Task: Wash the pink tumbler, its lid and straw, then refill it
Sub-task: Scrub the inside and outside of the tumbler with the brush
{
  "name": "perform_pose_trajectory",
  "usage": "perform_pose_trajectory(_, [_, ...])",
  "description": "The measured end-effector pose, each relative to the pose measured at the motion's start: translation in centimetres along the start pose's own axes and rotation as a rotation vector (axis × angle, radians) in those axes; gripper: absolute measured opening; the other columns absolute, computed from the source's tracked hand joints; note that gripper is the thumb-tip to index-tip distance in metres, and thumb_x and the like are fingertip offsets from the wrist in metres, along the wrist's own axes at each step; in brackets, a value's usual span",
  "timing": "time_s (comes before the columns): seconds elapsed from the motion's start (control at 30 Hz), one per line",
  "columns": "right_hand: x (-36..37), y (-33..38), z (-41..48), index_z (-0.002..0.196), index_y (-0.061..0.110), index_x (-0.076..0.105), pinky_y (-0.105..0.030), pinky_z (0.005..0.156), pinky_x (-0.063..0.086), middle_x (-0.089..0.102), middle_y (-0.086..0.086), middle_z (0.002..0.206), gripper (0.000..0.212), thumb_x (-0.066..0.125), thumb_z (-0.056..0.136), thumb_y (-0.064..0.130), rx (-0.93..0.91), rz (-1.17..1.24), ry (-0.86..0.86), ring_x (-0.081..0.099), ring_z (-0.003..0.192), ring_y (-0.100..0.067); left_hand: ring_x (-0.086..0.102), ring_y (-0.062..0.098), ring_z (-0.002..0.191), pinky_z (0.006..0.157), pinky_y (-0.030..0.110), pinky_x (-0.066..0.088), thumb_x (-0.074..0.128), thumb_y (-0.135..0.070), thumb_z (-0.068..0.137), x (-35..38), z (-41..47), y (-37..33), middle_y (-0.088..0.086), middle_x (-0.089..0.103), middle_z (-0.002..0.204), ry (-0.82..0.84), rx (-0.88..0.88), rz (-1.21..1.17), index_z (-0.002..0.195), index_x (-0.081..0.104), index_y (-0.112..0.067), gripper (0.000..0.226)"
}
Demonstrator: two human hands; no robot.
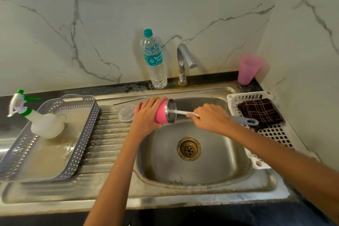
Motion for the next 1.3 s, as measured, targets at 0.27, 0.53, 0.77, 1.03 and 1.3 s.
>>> perform_pose_trajectory(0.27, [-2.9,0.0,0.8,0.073,0.022,0.055,-0.027,0.054,0.034,0.050,0.003,0.062,0.047,0.034,0.099,0.055,-0.055,-0.086,-0.057,0.046,0.056,-0.012,0.046,0.022,0.128,0.105,0.051,0.038,0.083,-0.036,0.061,0.8,0.0,-0.5,-0.004,0.050,0.139,0.068,0.021,-0.026,0.143,0.037,-0.028,0.095])
perform_pose_trajectory(0.53, [-0.9,1.9,-0.9,0.078,0.021,0.055,-0.030,0.057,0.043,0.049,0.003,0.062,0.045,0.032,0.100,0.052,-0.106,-0.039,-0.022,0.052,0.058,-0.016,0.049,0.024,0.125,0.106,0.050,0.038,0.083,-0.035,0.062,0.1,0.4,-0.9,-0.001,0.052,0.137,-0.019,0.031,-0.034,0.143,0.040,-0.025,0.093])
perform_pose_trajectory(0.77, [-2.3,-1.1,1.1,0.077,0.019,0.058,-0.033,0.064,0.051,0.056,-0.001,0.067,0.049,0.033,0.099,0.054,-0.001,-0.004,-0.006,0.057,0.062,-0.018,0.045,0.021,0.128,0.111,0.048,0.033,0.061,-0.056,0.065,-0.6,0.8,-1.3,-0.002,0.049,0.139,0.001,0.060,-0.101,0.145,0.038,-0.025,0.089])
perform_pose_trajectory(1.03, [-3.8,0.4,0.5,0.077,0.021,0.058,-0.028,0.057,0.039,0.053,0.002,0.064,0.047,0.032,0.100,0.054,-0.092,-0.119,-0.088,0.051,0.059,-0.013,0.046,0.023,0.128,0.108,0.051,0.037,0.079,-0.039,0.064,0.3,0.8,-1.0,0.001,0.050,0.139,0.009,0.058,-0.122,0.144,0.037,-0.024,0.092])
perform_pose_trajectory(1.3, [-1.0,1.4,-0.5,0.087,0.016,0.063,-0.031,0.059,0.038,0.051,0.001,0.065,0.051,0.029,0.102,0.051,-0.064,-0.057,-0.008,0.054,0.064,-0.020,0.045,0.022,0.129,0.111,0.046,0.034,0.084,-0.035,0.064,-0.4,1.5,-1.6,0.000,0.048,0.141,-0.035,0.070,-0.136,0.144,0.036,-0.025,0.094])
Point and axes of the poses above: each hand's wrist, its own z-axis towards the middle knuckle, its own x-axis out of the palm, y = z × x, the point moved 7 cm from there along z, towards the middle knuckle
